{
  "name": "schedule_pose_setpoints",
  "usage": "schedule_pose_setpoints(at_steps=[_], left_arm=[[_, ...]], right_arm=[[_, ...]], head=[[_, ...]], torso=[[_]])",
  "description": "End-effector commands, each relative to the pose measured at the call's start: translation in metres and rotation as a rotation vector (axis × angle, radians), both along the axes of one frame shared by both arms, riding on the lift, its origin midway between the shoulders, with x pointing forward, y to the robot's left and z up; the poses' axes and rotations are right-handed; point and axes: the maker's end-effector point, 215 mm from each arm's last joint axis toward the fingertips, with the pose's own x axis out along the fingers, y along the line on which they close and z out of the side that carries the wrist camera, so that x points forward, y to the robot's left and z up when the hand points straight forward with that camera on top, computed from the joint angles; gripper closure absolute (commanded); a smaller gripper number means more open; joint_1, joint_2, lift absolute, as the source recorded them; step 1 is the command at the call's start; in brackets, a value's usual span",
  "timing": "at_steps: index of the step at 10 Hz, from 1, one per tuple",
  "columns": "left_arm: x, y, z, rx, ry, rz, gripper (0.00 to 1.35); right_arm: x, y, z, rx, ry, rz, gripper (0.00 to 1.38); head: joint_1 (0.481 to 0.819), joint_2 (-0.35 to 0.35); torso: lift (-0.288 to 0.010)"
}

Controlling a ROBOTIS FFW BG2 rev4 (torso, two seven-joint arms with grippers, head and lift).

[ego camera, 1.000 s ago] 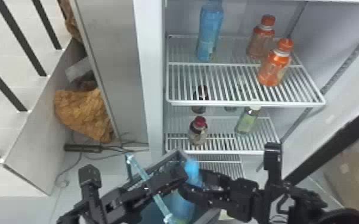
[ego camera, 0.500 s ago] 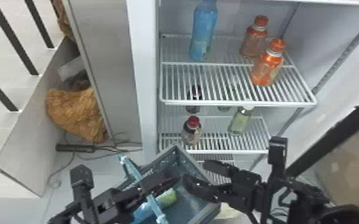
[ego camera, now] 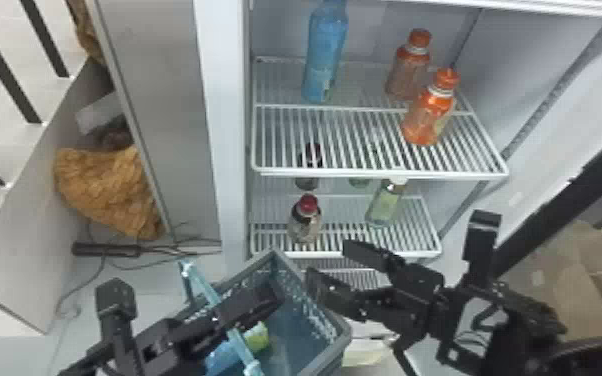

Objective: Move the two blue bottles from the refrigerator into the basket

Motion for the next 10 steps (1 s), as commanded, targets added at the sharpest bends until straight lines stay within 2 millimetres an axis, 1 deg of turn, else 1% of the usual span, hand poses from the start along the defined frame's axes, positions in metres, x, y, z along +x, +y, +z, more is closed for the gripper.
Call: schedule_pose_setpoints(at_steps=[1,2,4,7,9,10], left_arm=[[-0.001,0.000,-0.001,0.000,0.002,0.000,1.20],[-0.001,0.000,-0.001,0.000,0.002,0.000,1.20],[-0.001,-0.001,-0.001,0.001,0.003,-0.002,1.20],[-0.002,-0.002,-0.001,0.000,0.004,-0.004,1.20],[-0.002,-0.003,0.000,-0.003,0.004,-0.005,1.20],[-0.001,-0.003,0.000,-0.003,0.001,-0.005,1.20]], right_arm=[[0.009,-0.002,0.014,0.002,-0.064,-0.015,0.10],[0.017,-0.005,0.027,0.005,-0.118,-0.036,0.11],[0.038,-0.020,0.055,-0.004,-0.220,-0.113,0.10],[0.066,-0.044,0.074,-0.031,-0.300,-0.200,0.11],[0.086,-0.064,0.086,-0.051,-0.353,-0.274,0.11],[0.096,-0.068,0.087,-0.054,-0.371,-0.290,0.11]], head=[[0.695,-0.138],[0.695,-0.140],[0.695,-0.146],[0.695,-0.182],[0.695,-0.201],[0.695,-0.216]], torso=[[-0.010],[-0.010],[-0.010],[-0.010],[-0.010],[-0.010]])
